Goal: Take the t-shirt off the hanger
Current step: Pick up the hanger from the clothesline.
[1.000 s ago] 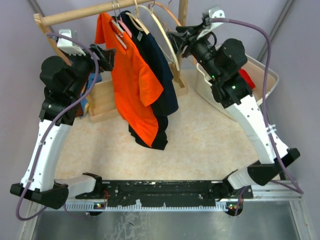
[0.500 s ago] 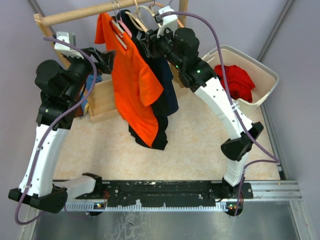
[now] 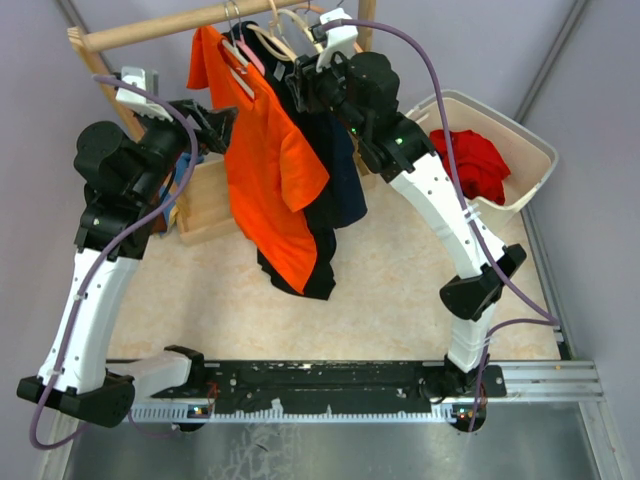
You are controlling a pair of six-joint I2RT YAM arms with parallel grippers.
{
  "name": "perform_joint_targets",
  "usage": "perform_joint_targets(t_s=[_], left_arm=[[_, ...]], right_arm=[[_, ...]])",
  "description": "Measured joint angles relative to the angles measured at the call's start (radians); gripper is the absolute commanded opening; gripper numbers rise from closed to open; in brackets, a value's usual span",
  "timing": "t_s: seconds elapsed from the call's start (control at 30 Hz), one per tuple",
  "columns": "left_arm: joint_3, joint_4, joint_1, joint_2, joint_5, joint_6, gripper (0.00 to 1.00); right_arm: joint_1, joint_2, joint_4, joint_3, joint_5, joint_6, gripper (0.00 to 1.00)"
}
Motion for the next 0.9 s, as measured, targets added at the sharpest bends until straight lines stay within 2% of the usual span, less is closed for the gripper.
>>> perform_joint_targets(t_s=[0.67, 0.9], left_arm=[[-0.007, 0.008, 0.0, 0.0, 0.026, -0.008, 0.99], [-0.007, 0.008, 0.0, 0.001, 0.033, -0.008, 0.99]], right_arm=[[-0.051, 0.02, -0.004, 0.006, -0.026, 0.003, 0.46], [-0.055, 0.046, -0.003, 0.006, -0.061, 0.011, 0.41]])
